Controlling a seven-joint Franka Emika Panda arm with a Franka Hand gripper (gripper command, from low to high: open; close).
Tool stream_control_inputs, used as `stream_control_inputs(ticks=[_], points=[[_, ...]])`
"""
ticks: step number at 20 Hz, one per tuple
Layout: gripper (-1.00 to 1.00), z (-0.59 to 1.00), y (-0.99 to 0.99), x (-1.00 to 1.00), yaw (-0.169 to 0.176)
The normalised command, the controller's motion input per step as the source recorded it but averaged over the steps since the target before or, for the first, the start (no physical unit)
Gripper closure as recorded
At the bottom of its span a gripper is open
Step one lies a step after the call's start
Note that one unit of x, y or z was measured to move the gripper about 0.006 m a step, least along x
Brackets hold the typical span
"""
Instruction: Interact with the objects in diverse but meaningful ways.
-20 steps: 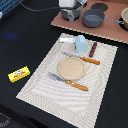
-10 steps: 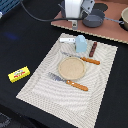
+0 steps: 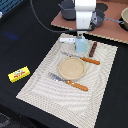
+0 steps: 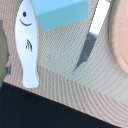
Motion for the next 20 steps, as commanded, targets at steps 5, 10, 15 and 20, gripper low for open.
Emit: stream_control_inputs(ticks=[5, 10, 15, 20], points=[[-1.00, -0.28, 0.00, 0.23, 0.034], [-1.00, -0.18, 0.03, 0.40, 0.033], [-1.00, -0.15, 0.08, 0.46, 0.041], [-1.00, -0.19, 0.11, 0.40, 0.046]])
